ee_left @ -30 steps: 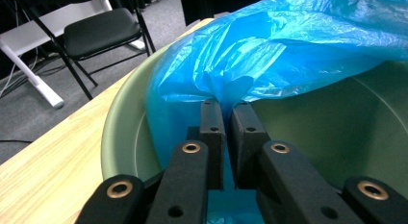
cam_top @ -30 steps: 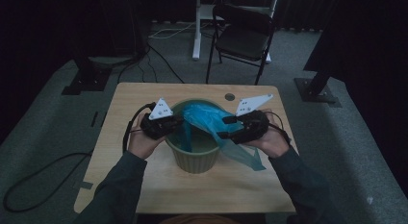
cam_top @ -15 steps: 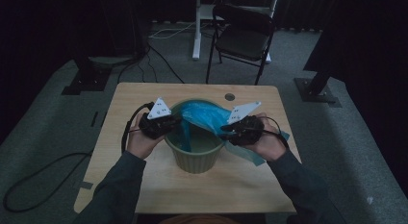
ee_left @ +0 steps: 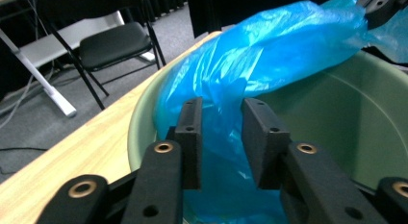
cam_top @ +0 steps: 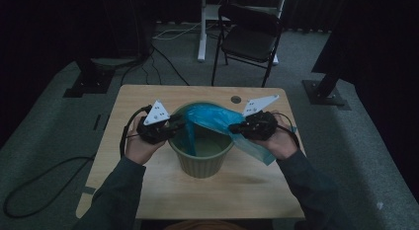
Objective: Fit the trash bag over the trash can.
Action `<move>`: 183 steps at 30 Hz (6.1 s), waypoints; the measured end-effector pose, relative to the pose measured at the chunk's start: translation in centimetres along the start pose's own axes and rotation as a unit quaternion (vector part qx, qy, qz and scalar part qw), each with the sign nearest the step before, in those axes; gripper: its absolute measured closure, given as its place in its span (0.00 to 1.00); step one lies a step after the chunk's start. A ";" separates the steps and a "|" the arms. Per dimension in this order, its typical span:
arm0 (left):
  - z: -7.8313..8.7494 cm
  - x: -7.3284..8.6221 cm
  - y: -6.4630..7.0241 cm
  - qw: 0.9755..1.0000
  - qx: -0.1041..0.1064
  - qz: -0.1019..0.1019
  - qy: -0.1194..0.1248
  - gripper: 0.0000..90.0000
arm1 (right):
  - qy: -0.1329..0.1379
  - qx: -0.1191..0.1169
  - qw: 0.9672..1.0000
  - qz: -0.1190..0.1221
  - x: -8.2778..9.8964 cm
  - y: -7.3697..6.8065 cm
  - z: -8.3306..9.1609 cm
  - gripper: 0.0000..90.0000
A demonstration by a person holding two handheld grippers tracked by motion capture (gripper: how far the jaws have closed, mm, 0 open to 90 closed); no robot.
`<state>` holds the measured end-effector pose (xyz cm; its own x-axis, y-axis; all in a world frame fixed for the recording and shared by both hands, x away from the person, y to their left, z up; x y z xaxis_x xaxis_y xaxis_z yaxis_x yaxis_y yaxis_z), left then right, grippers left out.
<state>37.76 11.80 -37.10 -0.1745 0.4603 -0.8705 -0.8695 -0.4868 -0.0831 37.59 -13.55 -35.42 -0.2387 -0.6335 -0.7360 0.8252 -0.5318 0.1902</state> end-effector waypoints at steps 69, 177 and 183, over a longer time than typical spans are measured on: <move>-4.1 -3.4 3.6 0.993 0.041 -0.106 -0.030 0.76 | 0.036 -0.105 0.994 -0.012 -3.0 -0.5 0.0 0.99; 0.9 1.7 -1.0 0.999 -0.036 -0.032 -0.012 0.99 | -0.020 0.034 0.999 -0.020 5.1 2.5 1.8 1.00; 1.5 2.4 -1.5 0.999 -0.045 -0.025 -0.013 0.99 | -0.025 0.035 0.999 -0.022 5.7 2.6 2.4 1.00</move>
<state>37.94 14.69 -38.33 -0.1448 0.5036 -0.8517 -0.8330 -0.5266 -0.1697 37.17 -19.90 -37.55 -0.3008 -0.6340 -0.7124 0.7755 -0.5974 0.2042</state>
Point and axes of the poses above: each handheld gripper's, and its own axes: z roughly backward along the jaws, x roughly out of its underside, y roughly to its right, the point moved 5 cm from there along -z, roughly forward along the jaws, and after that the axes turned 11 degrees about x, right-handed, at the moved point
